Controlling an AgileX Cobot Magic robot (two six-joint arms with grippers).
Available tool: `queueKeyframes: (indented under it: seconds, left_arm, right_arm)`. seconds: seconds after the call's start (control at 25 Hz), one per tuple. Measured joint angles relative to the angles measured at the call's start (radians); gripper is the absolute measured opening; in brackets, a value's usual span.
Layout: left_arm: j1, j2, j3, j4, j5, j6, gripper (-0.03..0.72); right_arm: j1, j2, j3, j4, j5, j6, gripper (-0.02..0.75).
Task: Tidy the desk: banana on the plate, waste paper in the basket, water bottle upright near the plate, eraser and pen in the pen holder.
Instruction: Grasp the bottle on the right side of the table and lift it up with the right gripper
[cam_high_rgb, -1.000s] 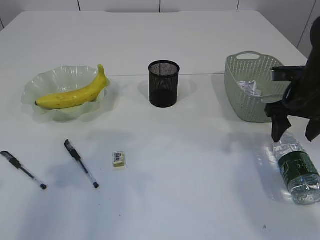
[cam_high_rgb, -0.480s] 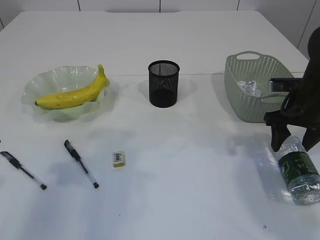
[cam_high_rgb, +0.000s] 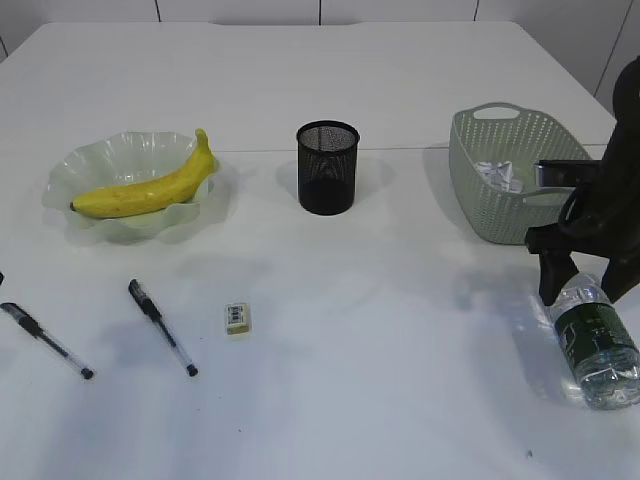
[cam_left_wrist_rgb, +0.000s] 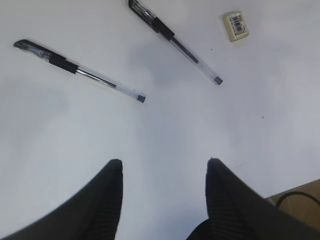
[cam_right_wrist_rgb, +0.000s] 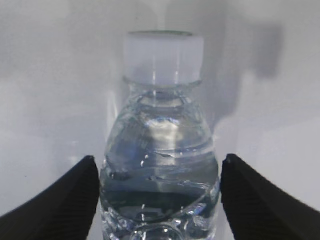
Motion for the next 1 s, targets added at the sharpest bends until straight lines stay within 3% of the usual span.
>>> queueKeyframes:
  seconds: [0.44,0.76,1.0]
  left_arm:
    - [0.0,0.0,0.0,-0.022,-0.016,0.0,0.376]
    - [0.0,0.0,0.0,-0.023,-0.021,0.0,0.376]
    - [0.0,0.0,0.0,-0.023,-0.022,0.0,0.376]
  right_arm:
    - [-0.002,0.018,-0.002,0.014,-0.002,-0.002,0.522]
    - [-0.002,0.018,-0.002,0.023,0.002,-0.006,0.364]
    - [-0.002,0.015,-0.003,0.027,0.011,-0.04,0.352]
